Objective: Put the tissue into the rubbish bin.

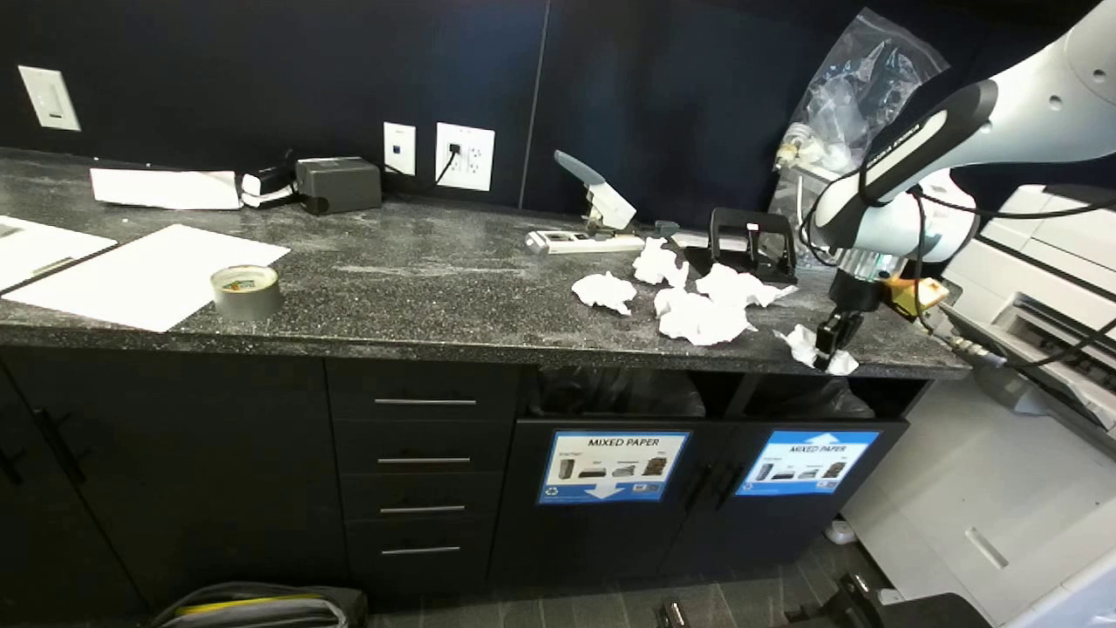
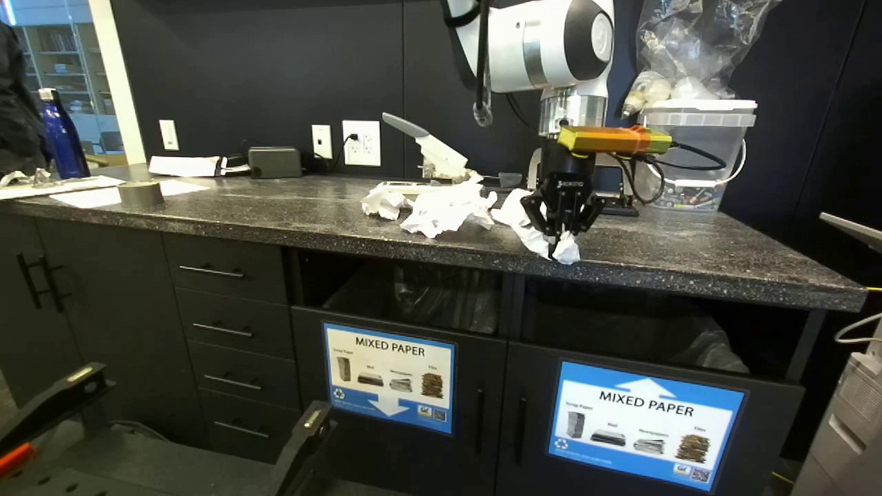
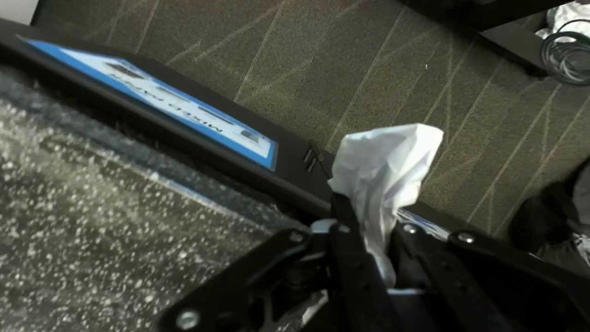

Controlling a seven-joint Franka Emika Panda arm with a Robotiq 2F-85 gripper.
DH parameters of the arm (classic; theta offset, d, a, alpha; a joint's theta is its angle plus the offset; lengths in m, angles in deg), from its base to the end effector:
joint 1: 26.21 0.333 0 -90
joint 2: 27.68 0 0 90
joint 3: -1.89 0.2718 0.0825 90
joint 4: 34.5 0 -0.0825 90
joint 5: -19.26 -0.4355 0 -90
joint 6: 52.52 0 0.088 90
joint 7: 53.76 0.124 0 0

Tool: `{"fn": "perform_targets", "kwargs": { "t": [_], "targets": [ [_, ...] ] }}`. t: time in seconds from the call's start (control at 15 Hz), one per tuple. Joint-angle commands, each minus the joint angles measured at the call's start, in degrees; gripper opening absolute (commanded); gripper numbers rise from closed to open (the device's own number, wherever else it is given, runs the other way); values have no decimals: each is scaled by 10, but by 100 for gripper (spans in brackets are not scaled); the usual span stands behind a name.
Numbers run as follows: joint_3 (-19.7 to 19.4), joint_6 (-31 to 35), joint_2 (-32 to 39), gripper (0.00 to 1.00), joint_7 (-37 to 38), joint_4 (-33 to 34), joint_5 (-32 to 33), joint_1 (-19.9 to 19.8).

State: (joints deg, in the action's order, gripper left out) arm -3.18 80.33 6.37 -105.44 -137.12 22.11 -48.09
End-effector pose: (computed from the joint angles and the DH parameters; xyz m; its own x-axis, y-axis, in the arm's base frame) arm 0.5870 -0.3006 0.1238 0.8818 0.4593 -0.1071 0.4619 -0.8869 -0.0007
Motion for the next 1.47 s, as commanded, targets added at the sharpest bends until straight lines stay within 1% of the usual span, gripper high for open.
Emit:
{"fn": "perform_targets", "kwargs": {
  "t": [0.0, 0.47, 0.73, 0.8, 0.87, 0.93, 1.0, 1.07, 1.13, 1.2, 1.4],
  "targets": [
    [-14, 80, -88, 13, 35, -142, 1, 5],
    [-33, 306, -180, 12, 104, -363, 20, 16],
    [-39, 431, -186, 12, 146, -444, 29, 13],
    [-24, 463, -178, 13, 150, -457, 16, 0],
    [-10, 498, -165, 12, 156, -466, 13, -13],
    [11, 533, -147, 13, 141, -472, -12, -27],
    [36, 569, -123, 13, 142, -472, -16, -49],
    [69, 603, -99, 13, 146, -470, -16, -80],
    [102, 633, -69, 14, 153, -460, -2, -115],
    [103, 656, -39, 13, 208, -447, 67, -131],
    [84, 706, 48, 13, 255, -394, 159, -150]
  ]
}}
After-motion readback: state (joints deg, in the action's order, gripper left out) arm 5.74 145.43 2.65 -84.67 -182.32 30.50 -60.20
